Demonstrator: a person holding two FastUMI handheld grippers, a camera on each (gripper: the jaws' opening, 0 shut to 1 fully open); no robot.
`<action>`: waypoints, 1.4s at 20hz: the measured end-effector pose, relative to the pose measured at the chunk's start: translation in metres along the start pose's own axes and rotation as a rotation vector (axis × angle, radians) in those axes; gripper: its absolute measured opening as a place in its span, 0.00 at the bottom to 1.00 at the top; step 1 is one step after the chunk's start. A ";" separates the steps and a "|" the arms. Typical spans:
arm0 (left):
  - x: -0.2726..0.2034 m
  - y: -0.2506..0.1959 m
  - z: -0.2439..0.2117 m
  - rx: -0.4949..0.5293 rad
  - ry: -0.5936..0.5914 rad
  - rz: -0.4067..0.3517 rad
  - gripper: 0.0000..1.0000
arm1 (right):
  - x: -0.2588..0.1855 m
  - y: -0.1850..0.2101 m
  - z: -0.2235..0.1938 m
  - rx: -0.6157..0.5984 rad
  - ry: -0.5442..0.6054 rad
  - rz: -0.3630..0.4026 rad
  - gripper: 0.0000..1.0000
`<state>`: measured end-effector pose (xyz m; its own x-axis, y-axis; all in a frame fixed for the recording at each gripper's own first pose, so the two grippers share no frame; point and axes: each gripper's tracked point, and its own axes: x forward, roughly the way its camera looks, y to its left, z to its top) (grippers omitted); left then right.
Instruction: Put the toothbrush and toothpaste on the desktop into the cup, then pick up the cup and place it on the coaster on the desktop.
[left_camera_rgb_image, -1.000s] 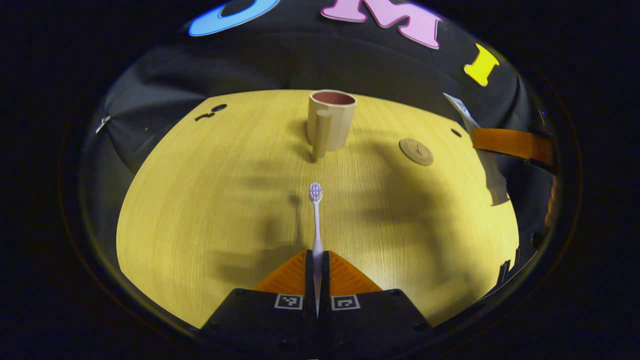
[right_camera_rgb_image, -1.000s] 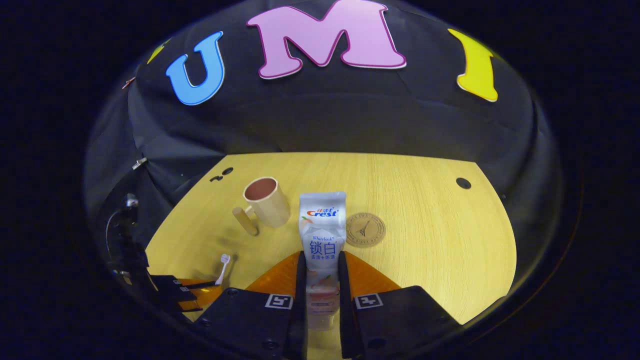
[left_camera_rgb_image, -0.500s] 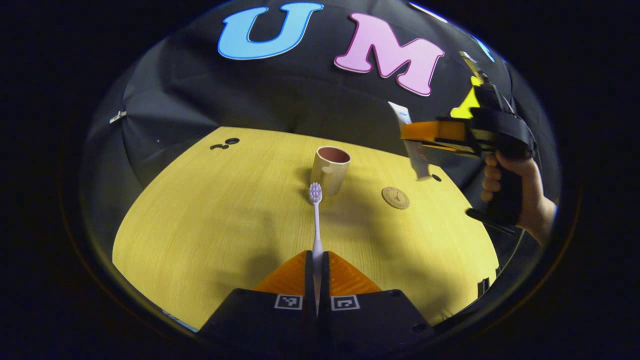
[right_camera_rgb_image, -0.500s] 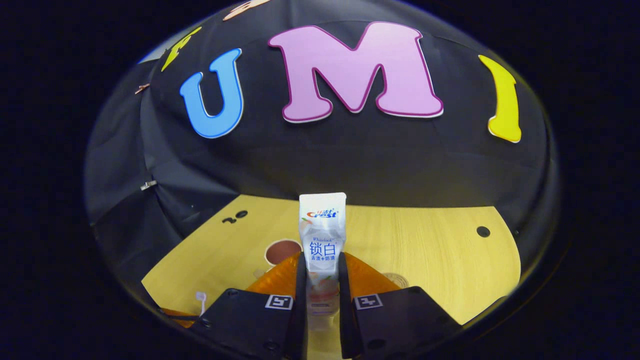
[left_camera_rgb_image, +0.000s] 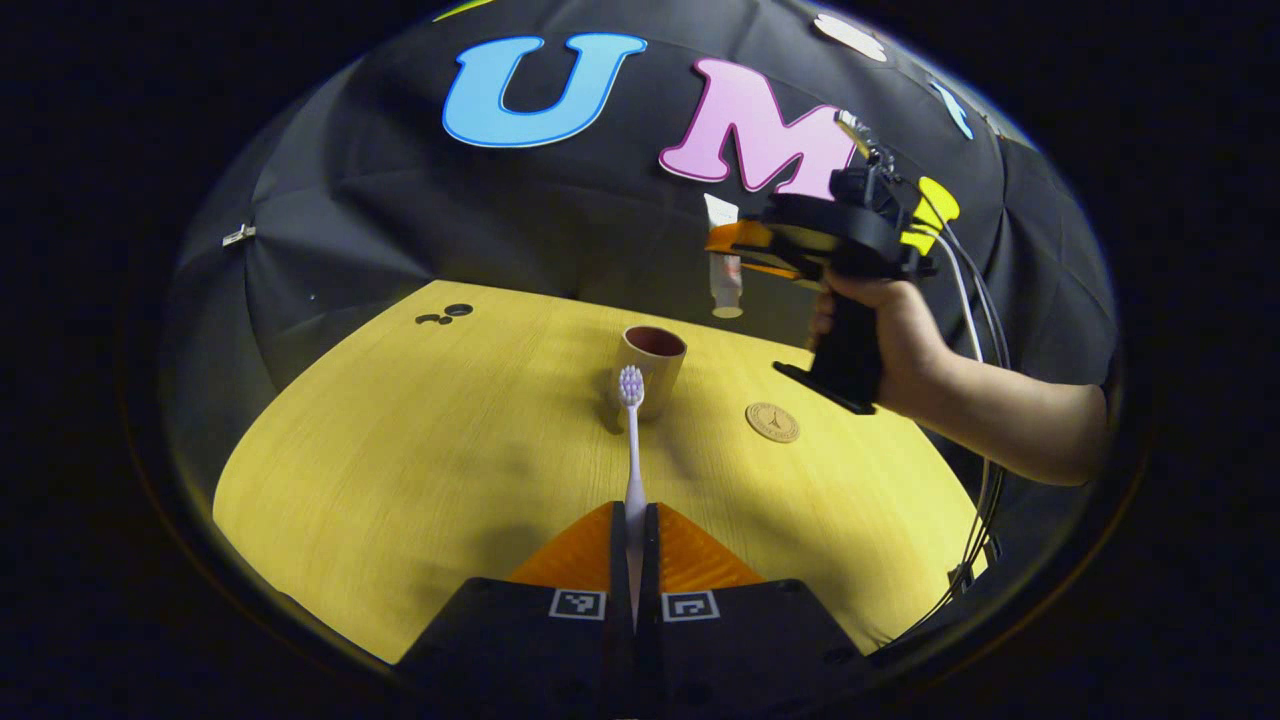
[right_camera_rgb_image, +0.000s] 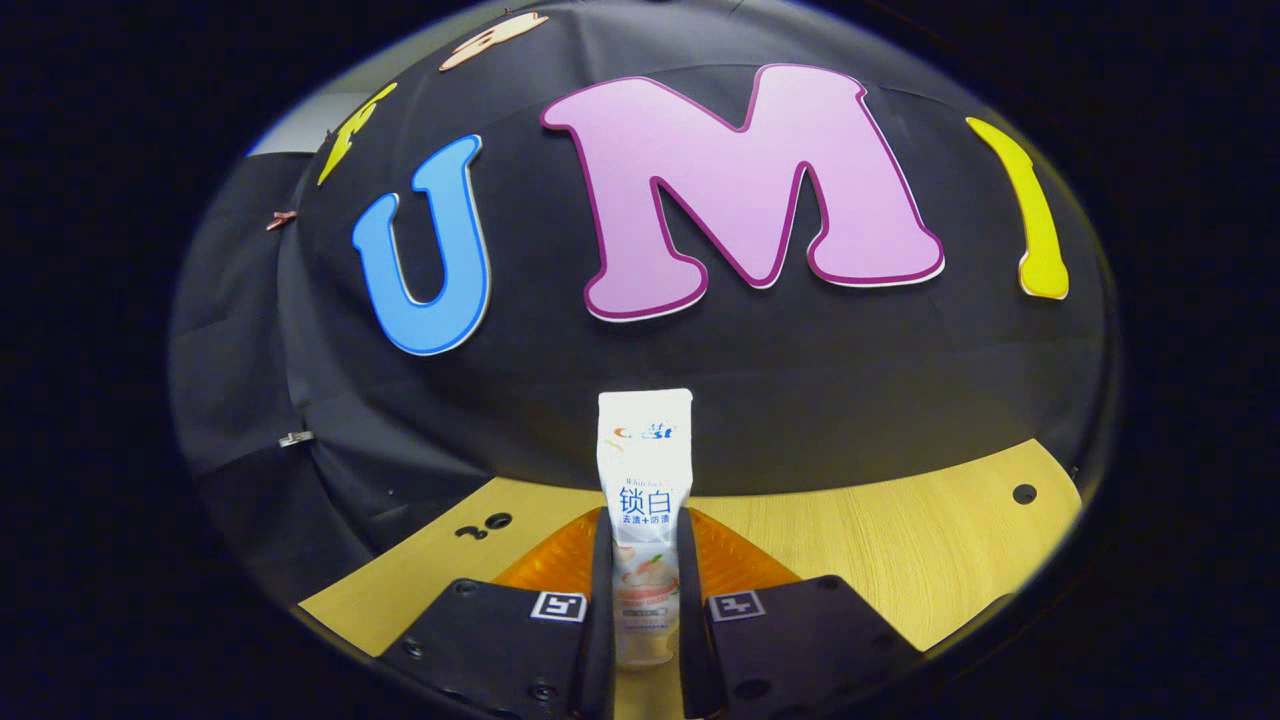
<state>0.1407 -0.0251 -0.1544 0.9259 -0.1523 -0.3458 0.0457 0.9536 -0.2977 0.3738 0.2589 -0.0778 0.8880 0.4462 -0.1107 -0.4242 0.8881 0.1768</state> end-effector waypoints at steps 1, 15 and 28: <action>0.003 0.001 -0.004 -0.020 -0.001 -0.007 0.06 | 0.007 0.000 -0.003 0.011 -0.005 -0.005 0.29; 0.030 0.020 -0.006 -0.129 -0.092 -0.062 0.06 | 0.048 0.017 -0.079 -0.020 -0.020 0.060 0.33; 0.073 -0.014 0.078 -0.081 -0.246 -0.129 0.06 | -0.013 -0.047 -0.084 0.057 -0.017 0.014 0.98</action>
<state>0.2371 -0.0292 -0.1058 0.9781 -0.1934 -0.0768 0.1476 0.9051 -0.3989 0.3679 0.2205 -0.1669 0.8852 0.4561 -0.0914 -0.4261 0.8739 0.2340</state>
